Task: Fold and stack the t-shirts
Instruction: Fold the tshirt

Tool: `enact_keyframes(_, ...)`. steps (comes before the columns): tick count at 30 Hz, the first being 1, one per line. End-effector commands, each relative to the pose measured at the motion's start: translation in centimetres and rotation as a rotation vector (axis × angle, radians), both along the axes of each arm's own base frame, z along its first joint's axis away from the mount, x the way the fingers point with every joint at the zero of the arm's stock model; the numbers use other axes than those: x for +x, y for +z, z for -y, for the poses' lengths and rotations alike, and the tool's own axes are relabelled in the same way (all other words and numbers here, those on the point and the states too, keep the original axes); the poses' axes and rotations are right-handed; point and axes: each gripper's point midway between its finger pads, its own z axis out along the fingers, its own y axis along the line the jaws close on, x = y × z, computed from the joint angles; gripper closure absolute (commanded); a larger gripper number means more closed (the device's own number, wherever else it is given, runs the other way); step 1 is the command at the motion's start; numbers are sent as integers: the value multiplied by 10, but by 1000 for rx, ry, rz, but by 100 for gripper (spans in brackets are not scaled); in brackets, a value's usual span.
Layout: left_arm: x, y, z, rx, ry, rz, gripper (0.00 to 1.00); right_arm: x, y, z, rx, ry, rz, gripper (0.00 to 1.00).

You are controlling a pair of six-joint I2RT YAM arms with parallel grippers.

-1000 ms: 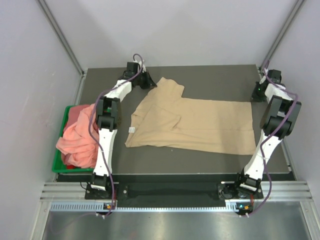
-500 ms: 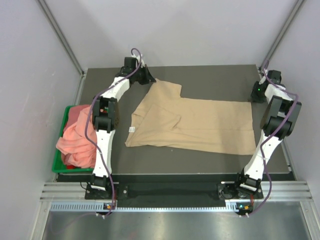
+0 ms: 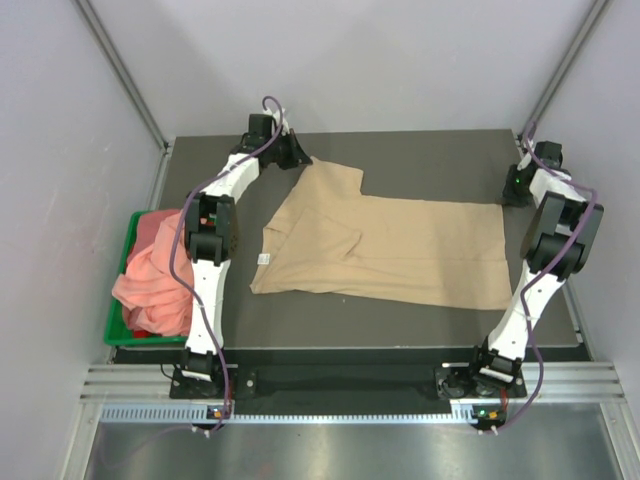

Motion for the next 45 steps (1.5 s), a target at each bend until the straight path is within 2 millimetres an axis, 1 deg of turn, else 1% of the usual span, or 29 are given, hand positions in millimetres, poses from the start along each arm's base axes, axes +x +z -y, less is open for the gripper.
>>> enact_keyframes(1,7,12,0,-7,-17,58,100,-5,7,3,-6,8,3,76)
enact_keyframes(3,7,10,-1,-2,-17,56,100,-5,7,3,-6,8,3,80)
enact_keyframes(5,7,7,-3,5,-11,47,100,-5,8,4,-9,6,4,89)
enact_keyframes(9,5,1,-10,36,-8,38,100,-1,22,10,-41,-13,31,100)
enact_keyframes(11,3,6,-13,50,-6,43,100,2,30,12,-45,-30,59,100)
enact_keyframes(12,2,6,-14,63,-6,48,100,4,40,12,-51,-37,85,100)
enact_keyframes(13,0,4,-16,68,-6,42,100,2,40,10,-43,-48,91,100)
enact_keyframes(15,-3,11,-19,78,-1,52,100,5,54,10,-50,-58,145,100)
enact_keyframes(16,-7,13,-20,81,1,50,100,0,49,7,-38,-66,143,100)
enact_keyframes(17,-9,14,-21,79,3,49,100,3,61,8,-49,-67,183,100)
enact_keyframes(18,-13,10,-21,73,6,39,100,-2,55,6,-45,-70,175,100)
enact_keyframes(20,-16,20,-21,64,13,50,100,-1,68,8,-61,-82,223,100)
enact_keyframes(21,-20,17,-22,62,17,41,100,-7,63,6,-58,-85,216,100)
enact_keyframes(23,-22,27,-24,66,32,55,100,-8,74,9,-81,-102,251,100)
enact_keyframes(24,-26,23,-26,73,35,46,100,-13,72,8,-84,-107,247,100)
enact_keyframes(28,-35,41,-32,91,55,66,100,-20,84,16,-127,-172,291,100)
enact_keyframes(29,-37,41,-34,97,64,64,100,-24,90,19,-144,-196,300,100)
enact_keyframes(30,-42,38,-35,102,67,52,100,-28,86,17,-133,-212,294,100)
enact_keyframes(31,-44,47,-37,105,73,68,100,-31,88,21,-147,-238,299,100)
enact_keyframes(32,-46,47,-40,117,87,67,100,-34,94,24,-161,-259,313,100)
enact_keyframes(33,-51,49,-43,127,95,67,100,-41,88,23,-159,-272,303,100)
enact_keyframes(35,-55,48,-47,144,107,67,100,-45,95,26,-179,-299,324,100)
enact_keyframes(36,-60,41,-50,155,114,50,100,-50,91,25,-180,-307,315,100)
enact_keyframes(37,-62,45,-51,158,115,58,100,-52,90,26,-175,-315,313,100)
enact_keyframes(39,-65,40,-53,168,119,42,100,-41,91,14,-108,-249,330,100)
enact_keyframes(40,-66,33,-51,168,110,28,100,-37,72,-7,-9,-159,273,100)
enact_keyframes(41,-66,30,-51,165,105,21,100,-33,69,-12,18,-133,249,99)
enact_keyframes(42,-66,29,-48,157,94,18,100,-24,77,-13,22,-112,253,97)
enact_keyframes(45,-63,14,-41,124,69,-8,100,-21,67,-21,43,-69,225,77)
